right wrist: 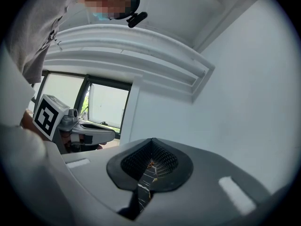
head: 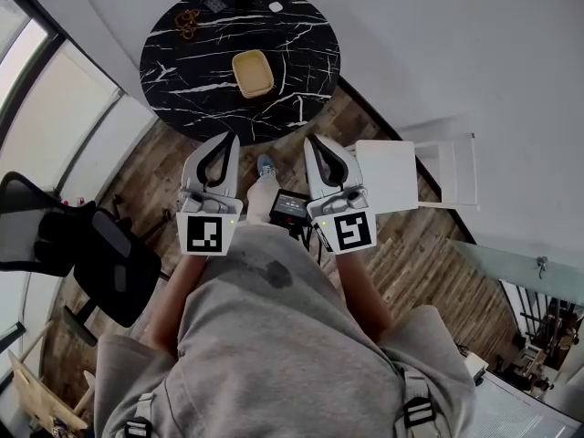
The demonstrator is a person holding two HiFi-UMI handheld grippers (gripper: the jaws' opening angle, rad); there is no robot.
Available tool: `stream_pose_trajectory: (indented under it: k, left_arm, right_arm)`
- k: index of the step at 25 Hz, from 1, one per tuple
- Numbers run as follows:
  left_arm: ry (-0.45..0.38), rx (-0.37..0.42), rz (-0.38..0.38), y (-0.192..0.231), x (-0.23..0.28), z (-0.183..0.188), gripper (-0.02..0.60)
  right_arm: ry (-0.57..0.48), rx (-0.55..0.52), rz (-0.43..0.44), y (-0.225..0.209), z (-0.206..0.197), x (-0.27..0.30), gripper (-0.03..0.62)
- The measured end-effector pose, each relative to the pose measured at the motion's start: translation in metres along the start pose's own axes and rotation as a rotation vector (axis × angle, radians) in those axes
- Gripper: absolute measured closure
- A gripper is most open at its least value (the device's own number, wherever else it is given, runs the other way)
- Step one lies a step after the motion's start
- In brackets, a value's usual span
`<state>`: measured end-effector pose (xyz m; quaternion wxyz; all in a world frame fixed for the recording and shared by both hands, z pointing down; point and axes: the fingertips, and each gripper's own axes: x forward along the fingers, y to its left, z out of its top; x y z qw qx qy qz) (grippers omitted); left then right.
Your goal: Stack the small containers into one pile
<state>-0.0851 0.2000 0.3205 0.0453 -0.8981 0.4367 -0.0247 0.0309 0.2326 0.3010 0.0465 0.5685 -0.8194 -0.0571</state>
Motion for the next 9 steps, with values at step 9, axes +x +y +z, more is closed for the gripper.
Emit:
stream_pose_trajectory:
  k: [9]
  left_arm:
    - [0.006, -0.04, 0.027, 0.0073, -0.0071, -0.0041, 0.584]
  right_arm:
    - [0.015, -0.004, 0.02, 0.0093, -0.0025, 0.0044, 0.583]
